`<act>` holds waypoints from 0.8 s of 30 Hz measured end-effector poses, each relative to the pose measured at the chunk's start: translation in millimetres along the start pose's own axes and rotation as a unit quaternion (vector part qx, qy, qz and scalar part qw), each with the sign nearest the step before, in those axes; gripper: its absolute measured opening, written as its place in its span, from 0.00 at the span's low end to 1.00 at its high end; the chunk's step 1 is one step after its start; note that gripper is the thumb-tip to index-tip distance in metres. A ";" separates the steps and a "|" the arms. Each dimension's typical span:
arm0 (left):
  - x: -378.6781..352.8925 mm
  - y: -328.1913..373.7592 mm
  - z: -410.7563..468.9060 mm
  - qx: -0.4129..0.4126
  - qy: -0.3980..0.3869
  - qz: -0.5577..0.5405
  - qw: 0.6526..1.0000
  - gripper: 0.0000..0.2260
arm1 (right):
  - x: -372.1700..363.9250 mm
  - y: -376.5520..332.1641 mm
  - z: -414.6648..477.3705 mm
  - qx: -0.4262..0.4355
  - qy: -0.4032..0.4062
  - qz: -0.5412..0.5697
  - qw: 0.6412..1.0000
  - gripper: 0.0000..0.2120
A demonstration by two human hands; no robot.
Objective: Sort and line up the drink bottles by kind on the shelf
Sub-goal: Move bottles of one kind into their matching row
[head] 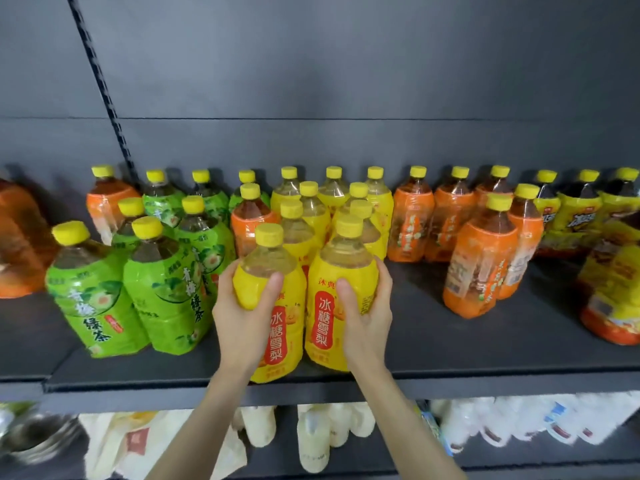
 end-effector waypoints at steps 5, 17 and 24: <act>-15.0 -15.8 11.0 0.012 -0.054 -0.037 0.998 0.29 | 2.0 4.7 -1.1 0.018 0.054 -0.061 0.997 0.39; -46.3 -19.6 21.5 -0.007 -0.132 -0.061 0.989 0.27 | 5.6 9.2 19.5 0.030 0.089 -0.111 0.989 0.42; -46.9 -19.2 16.1 0.004 -0.148 -0.086 0.985 0.29 | 9.1 7.4 18.6 0.031 0.068 -0.150 0.986 0.43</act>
Point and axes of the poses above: each hand's wrist, its own z-axis towards the middle knuckle, its own x-axis out of the back of the hand, y = z × x, the point moved 10 cm from there along z, towards the middle knuckle, and after that the axes turned 2 degrees about z, right-handed, at the moved point
